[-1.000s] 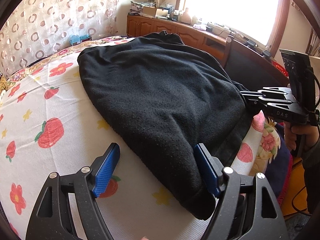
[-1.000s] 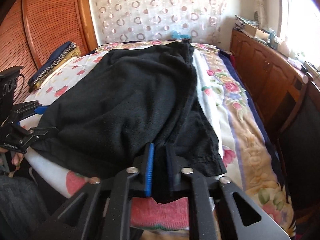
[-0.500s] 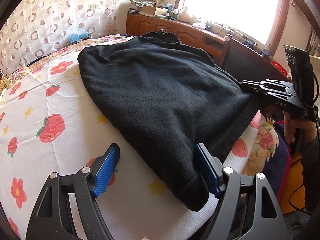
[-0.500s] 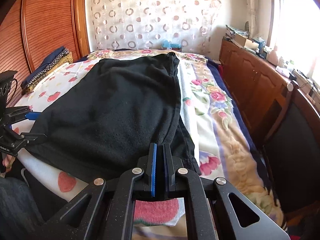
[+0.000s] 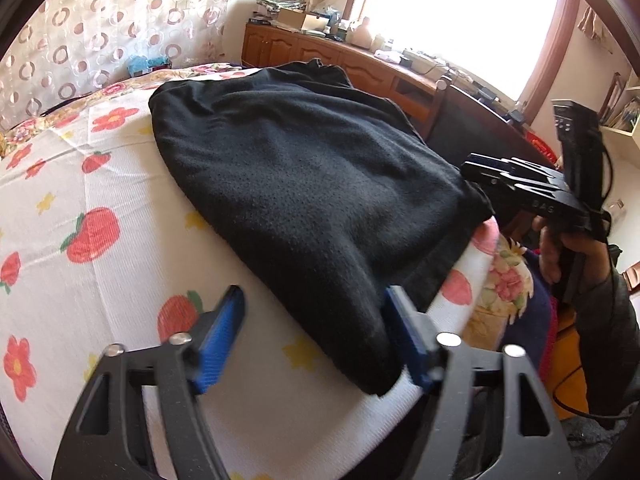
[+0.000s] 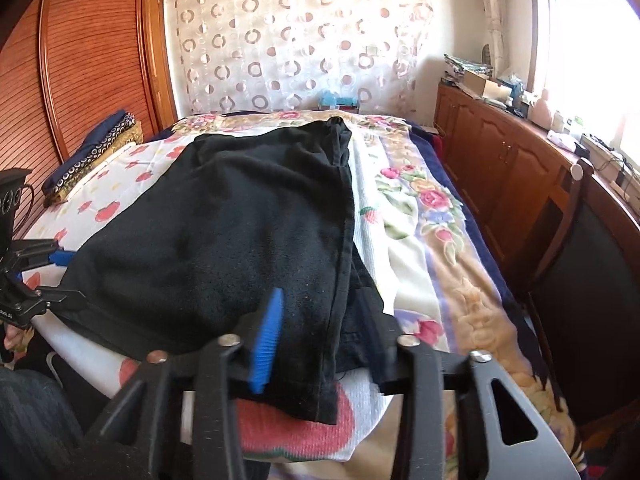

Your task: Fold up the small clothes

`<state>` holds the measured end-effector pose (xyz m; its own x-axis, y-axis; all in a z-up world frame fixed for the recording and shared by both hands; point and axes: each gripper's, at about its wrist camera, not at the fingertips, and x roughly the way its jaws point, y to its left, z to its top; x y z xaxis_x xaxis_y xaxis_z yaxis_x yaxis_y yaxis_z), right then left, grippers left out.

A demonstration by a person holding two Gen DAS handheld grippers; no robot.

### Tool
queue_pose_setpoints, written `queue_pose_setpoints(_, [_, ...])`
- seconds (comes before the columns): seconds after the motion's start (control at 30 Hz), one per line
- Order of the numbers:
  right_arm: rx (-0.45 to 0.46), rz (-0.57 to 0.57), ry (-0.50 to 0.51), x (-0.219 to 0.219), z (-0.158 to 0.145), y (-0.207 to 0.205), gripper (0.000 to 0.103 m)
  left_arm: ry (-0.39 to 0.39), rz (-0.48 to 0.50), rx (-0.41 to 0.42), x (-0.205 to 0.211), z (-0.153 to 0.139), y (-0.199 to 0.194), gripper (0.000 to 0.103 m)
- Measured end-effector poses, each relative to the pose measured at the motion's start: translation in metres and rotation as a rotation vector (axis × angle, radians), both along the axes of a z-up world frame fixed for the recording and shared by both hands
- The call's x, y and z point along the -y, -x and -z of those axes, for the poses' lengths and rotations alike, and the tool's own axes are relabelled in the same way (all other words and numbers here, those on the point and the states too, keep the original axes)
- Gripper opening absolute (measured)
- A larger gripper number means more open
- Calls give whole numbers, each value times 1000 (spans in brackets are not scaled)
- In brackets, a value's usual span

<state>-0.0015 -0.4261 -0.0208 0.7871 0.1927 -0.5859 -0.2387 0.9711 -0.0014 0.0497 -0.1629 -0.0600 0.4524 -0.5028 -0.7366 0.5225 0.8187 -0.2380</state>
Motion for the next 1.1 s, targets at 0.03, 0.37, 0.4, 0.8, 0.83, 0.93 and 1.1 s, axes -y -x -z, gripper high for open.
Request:
queue_pose_setpoints(0.03, [-3, 2, -1, 1, 2, 0, 48, -3, 2, 1, -1, 0, 2, 60])
queue_pose_setpoints(0.37, [-72, 3, -32, 6, 10, -11, 56, -10, 31, 0, 0, 0, 13, 46])
queue_pose_setpoints(0.4, [-76, -6, -31, 5, 10, -10, 56, -9, 30, -2, 0, 0, 13, 46])
queue_pose_setpoints(0.8, [-101, -107, -6, -3, 11, -9, 17, 1, 56, 1, 1, 1, 13, 17])
queue_pose_setpoints(0.83, [-103, -117, -4, -5, 11, -10, 14, 2, 59, 8, 1, 0, 15, 11])
queue_pose_setpoints(0.93, [-87, -129, -11, -4, 7, -9, 11, 7, 56, 48, 1, -9, 18, 6])
queue_pose_setpoints(1.1, [49, -139, -109, 6, -25, 0, 10, 86, 4, 146, -12, -48, 10, 5])
